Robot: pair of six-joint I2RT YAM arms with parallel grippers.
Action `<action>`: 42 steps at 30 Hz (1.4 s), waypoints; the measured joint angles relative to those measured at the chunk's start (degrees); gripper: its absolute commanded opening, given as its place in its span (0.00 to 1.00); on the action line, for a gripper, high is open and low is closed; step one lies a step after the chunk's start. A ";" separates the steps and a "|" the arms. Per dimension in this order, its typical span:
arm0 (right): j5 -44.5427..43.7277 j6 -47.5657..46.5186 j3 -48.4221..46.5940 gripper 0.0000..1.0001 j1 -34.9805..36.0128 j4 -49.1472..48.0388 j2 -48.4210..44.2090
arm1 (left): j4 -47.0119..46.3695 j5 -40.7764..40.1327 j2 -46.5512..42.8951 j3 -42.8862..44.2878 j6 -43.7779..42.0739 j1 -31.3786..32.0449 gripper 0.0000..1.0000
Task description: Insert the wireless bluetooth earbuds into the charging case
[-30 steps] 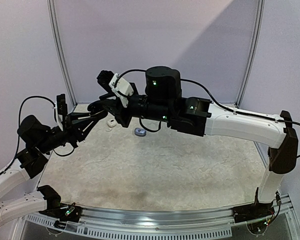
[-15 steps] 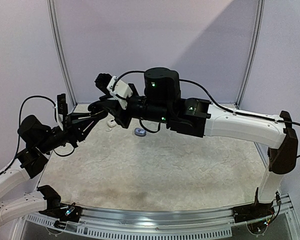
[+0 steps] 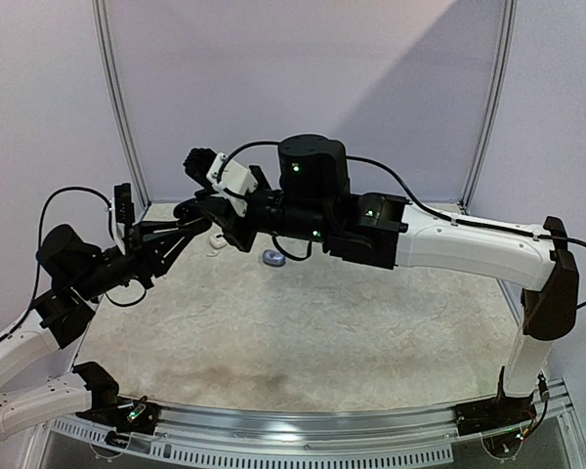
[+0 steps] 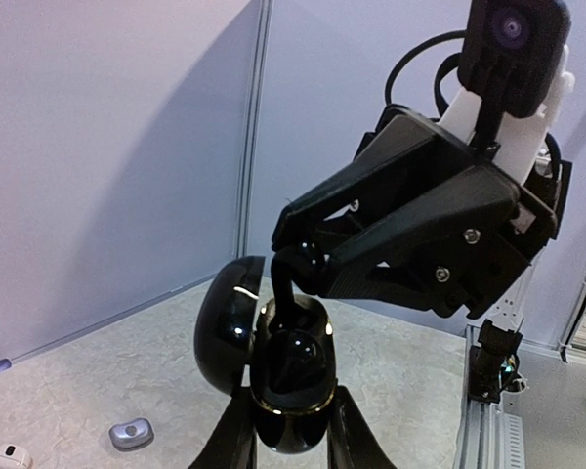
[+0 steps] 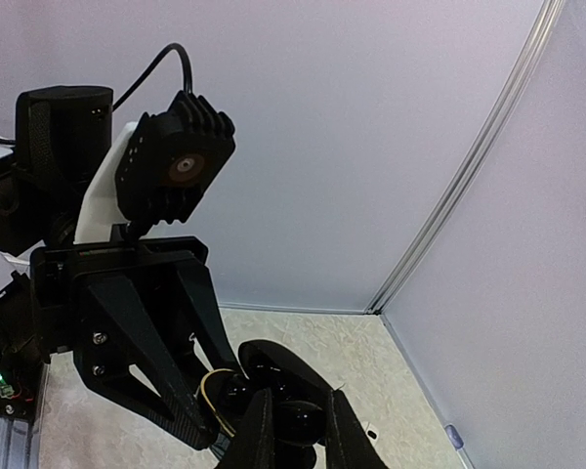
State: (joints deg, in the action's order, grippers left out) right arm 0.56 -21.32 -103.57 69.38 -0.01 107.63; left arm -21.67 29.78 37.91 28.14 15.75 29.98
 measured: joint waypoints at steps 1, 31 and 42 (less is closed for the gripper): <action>-0.02 0.00 -0.04 0.18 0.00 0.00 0.07 | 0.11 -0.11 0.00 0.00 0.00 0.00 0.00; -1.31 1.49 -3.23 0.29 0.37 2.86 2.27 | -0.31 -0.26 0.00 0.00 -0.02 -0.02 0.00; -1.75 3.65 -5.11 0.35 0.37 5.35 2.78 | -0.39 -0.44 0.00 0.00 1.40 -0.02 0.00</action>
State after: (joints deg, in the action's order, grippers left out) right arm -1.19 -17.67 -108.68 69.76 5.34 110.41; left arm -22.06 29.34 37.91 28.14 17.15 29.95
